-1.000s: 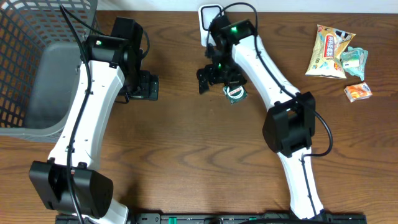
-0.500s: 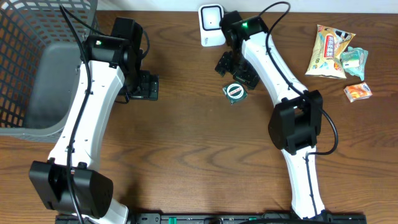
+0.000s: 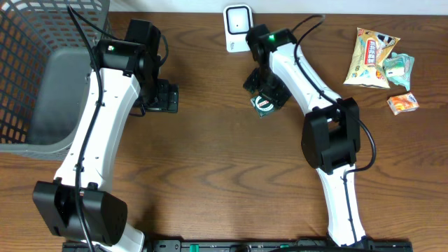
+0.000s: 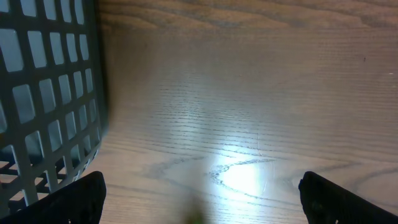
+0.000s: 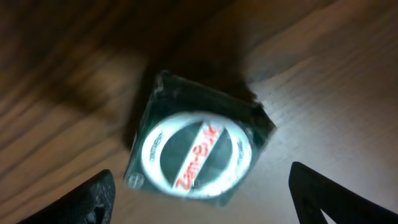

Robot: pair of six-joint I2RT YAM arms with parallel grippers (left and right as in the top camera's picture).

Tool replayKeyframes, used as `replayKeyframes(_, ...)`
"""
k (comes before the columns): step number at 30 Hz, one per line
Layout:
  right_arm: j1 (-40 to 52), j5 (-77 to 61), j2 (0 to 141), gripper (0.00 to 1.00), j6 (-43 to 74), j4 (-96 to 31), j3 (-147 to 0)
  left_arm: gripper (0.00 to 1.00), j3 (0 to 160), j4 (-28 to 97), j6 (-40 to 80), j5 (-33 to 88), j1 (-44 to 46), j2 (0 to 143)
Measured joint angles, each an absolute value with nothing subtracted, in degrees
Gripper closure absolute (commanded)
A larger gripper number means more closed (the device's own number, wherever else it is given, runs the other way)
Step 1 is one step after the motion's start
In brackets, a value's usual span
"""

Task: Scan the item barcode

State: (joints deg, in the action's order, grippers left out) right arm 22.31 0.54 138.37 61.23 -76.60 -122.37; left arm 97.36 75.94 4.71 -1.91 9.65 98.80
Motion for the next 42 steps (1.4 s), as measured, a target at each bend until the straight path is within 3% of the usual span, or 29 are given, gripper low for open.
replayKeyframes(10, 22.3, -1.8, 138.3, 0.23, 59.6, -70.1, -115.0, 0.02, 97.4, 75.9, 4.7, -1.9, 9.6, 98.8)
replayKeyframes(12, 22.3, -2.0, 138.3, 0.31, 57.4, -70.1, -115.0, 0.02, 97.4, 75.9, 4.7, -1.9, 9.6, 98.8)
replayKeyframes(14, 22.3, -2.2, 138.3, 0.32, 53.5, -70.0, -115.0, 0.02, 97.4, 75.9, 4.7, -1.9, 9.6, 98.8)
replayKeyframes(24, 22.0, -2.2, 138.7, 0.25, 20.1, -78.3, -121.4, 0.02, 97.4, 75.9, 4.7, -1.9, 9.6, 98.8)
replayKeyframes(26, 22.2, -0.8, 138.8, 0.17, 10.9, -81.2, -124.1, 0.02, 97.4, 76.0, 4.7, -1.9, 9.6, 98.8)
replayKeyframes(29, 23.0, 4.3, 138.8, 0.16, 2.7, -83.4, -126.0, 0.02, 97.4, 75.9, 4.7, -1.9, 9.6, 98.8)
replayKeyframes(35, 24.2, 7.6, 138.8, 0.18, 5.6, -84.1, -126.2, 0.02, 97.4, 75.9, 4.7, -1.9, 9.6, 98.8)
replayKeyframes(42, 24.3, 1.0, 138.8, 0.14, 25.2, -83.6, -126.2, 0.02, 97.4, 75.9, 4.7, -1.9, 9.6, 98.8)
